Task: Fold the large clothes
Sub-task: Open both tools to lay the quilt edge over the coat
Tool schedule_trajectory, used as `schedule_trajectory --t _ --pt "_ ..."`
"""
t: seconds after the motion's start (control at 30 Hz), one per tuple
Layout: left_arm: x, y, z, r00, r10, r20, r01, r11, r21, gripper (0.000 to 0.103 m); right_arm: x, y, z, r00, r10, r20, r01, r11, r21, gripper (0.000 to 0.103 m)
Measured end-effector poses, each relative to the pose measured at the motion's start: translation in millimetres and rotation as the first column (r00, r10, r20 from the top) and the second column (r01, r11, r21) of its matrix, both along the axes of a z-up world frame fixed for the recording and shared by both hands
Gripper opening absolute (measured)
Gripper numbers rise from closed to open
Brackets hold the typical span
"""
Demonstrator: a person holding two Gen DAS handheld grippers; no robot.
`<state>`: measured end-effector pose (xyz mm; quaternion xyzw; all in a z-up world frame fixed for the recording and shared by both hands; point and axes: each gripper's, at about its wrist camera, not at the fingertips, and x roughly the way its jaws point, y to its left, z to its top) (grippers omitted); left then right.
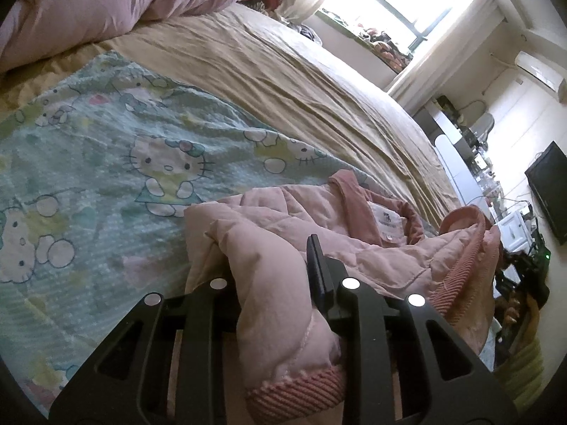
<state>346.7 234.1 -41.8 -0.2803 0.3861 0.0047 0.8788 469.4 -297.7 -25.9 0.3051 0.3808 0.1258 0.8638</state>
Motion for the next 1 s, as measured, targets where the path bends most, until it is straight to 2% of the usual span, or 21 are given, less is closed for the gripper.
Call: schedule_trajectory --t 0.03,0.07,0.2,0.33,0.4,0.47,0.67,0.77,0.83,0.93,1.0 --pt "1 0 -1 1.000 -0.002 0.000 0.002 1.000 -0.003 0.018 -4 -1 4 1.000 -0.003 0.017 0.003 1.000 0.006 0.083" --pt "3 -1 -1 1.000 -0.002 0.000 0.002 1.000 -0.002 0.018 -10 0 9 0.999 -0.015 0.040 0.016 1.000 -0.014 0.084" --pt "8 0 -2 1.000 -0.008 0.005 0.008 1.000 -0.019 0.021 -31 17 19 0.995 0.056 0.080 -0.049 0.995 -0.087 0.084" --pt "11 3 -1 1.000 -0.013 0.023 0.015 0.997 -0.076 0.031 -54 55 4 0.978 0.206 0.030 -0.199 0.969 -0.149 0.084" --pt "11 3 3 0.999 -0.020 0.046 0.024 0.995 -0.101 0.053 -55 70 -9 0.972 0.233 -0.028 -0.234 0.955 -0.180 0.084" --pt "8 1 14 0.996 -0.025 0.085 0.034 0.993 -0.116 0.065 -53 82 -23 0.971 0.225 -0.077 -0.237 0.940 -0.246 0.084" --pt "-8 -5 52 0.985 0.000 0.171 0.011 0.998 -0.060 0.094 -51 92 -29 0.972 0.224 -0.072 -0.235 0.930 -0.283 0.086" --pt "-20 -4 74 0.974 0.028 0.227 -0.034 0.999 0.019 0.093 -53 89 -25 0.973 0.224 -0.054 -0.231 0.935 -0.270 0.085" --pt "-28 -1 83 0.969 0.045 0.245 -0.058 0.997 0.047 0.094 -57 83 -22 0.974 0.224 -0.032 -0.224 0.942 -0.251 0.085" --pt "-37 6 84 0.974 0.070 0.217 -0.095 0.990 0.104 0.094 -68 70 -10 0.976 0.215 0.027 -0.200 0.940 -0.276 0.088" --pt "-41 9 74 0.982 0.075 0.176 -0.101 0.985 0.140 0.094 -78 60 0 0.980 0.187 0.067 -0.155 0.933 -0.324 0.091"
